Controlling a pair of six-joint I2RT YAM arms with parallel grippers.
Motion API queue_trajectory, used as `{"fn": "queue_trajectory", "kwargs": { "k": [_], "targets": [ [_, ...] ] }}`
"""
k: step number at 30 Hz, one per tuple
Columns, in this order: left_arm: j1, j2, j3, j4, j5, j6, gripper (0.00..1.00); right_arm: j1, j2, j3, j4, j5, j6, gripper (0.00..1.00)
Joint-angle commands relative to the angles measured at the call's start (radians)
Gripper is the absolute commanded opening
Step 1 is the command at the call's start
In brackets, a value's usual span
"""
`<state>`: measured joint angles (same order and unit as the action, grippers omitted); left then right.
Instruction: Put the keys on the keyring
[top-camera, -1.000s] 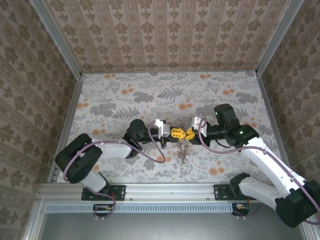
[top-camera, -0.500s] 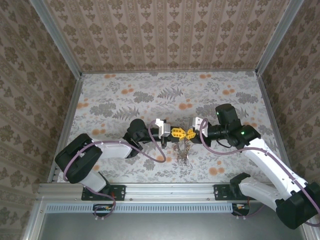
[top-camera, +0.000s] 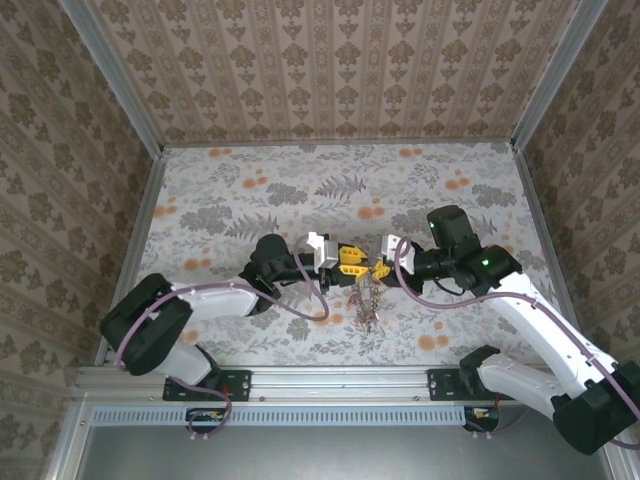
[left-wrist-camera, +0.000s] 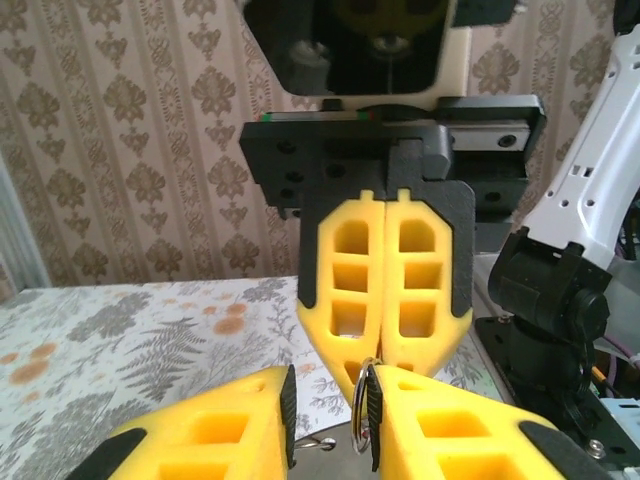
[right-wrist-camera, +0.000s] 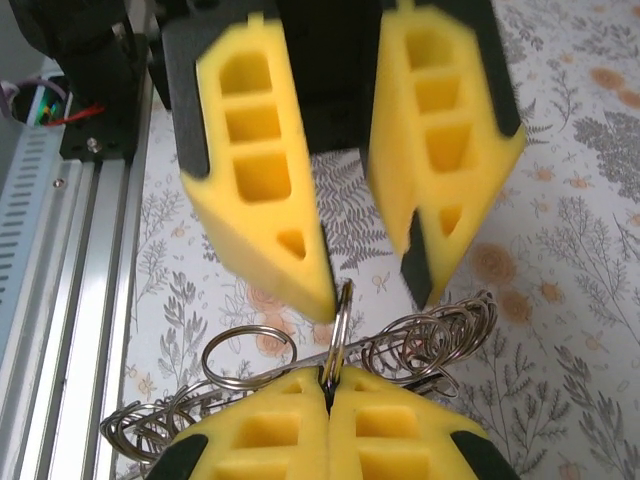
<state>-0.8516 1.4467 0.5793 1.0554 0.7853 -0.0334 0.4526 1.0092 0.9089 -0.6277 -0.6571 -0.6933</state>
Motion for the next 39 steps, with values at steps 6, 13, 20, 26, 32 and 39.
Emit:
{"fn": "queue_trajectory", "kwargs": {
  "k": [6,13,20,26,32,39],
  "targets": [
    [0.007,-0.178,0.038,-0.483,-0.027,0.184,0.32,0.1,0.067,0.111,-0.153,0.261,-0.047,0.0],
    [0.007,-0.181,0.068,-0.606,-0.023,0.237,0.32,0.127,0.099,0.146,-0.173,0.296,-0.055,0.0],
    [-0.012,-0.142,0.097,-0.601,-0.037,0.242,0.33,0.162,0.127,0.165,-0.198,0.304,-0.081,0.0],
    [-0.019,-0.116,0.105,-0.609,-0.013,0.281,0.32,0.17,0.131,0.171,-0.194,0.293,-0.078,0.0],
    [-0.024,-0.111,0.097,-0.611,-0.003,0.312,0.29,0.173,0.129,0.174,-0.197,0.283,-0.072,0.0],
    [-0.035,-0.094,0.125,-0.639,-0.003,0.34,0.25,0.187,0.144,0.187,-0.195,0.279,-0.072,0.0]
  ]
}}
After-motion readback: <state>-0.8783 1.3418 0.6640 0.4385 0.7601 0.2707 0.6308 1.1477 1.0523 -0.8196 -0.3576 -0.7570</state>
